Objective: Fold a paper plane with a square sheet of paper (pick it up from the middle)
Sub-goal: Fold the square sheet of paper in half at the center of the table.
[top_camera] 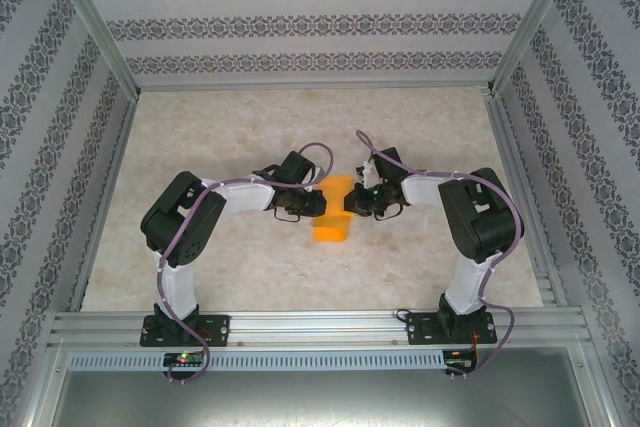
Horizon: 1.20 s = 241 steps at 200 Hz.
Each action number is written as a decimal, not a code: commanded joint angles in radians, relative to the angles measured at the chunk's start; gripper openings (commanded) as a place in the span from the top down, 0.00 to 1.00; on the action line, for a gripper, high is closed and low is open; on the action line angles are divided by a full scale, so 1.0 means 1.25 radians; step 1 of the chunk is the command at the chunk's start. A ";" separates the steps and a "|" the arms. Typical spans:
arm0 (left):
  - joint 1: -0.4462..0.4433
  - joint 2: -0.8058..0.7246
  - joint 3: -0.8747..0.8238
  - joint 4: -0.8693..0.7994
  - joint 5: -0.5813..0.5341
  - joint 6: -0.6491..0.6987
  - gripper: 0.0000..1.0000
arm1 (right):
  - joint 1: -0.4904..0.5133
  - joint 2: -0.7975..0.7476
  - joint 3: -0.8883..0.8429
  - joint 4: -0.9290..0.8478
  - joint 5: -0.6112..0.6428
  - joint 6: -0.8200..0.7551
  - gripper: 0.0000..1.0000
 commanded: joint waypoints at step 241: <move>0.001 0.074 -0.004 -0.189 -0.053 0.052 0.83 | 0.027 -0.013 0.005 -0.201 0.003 -0.133 1.00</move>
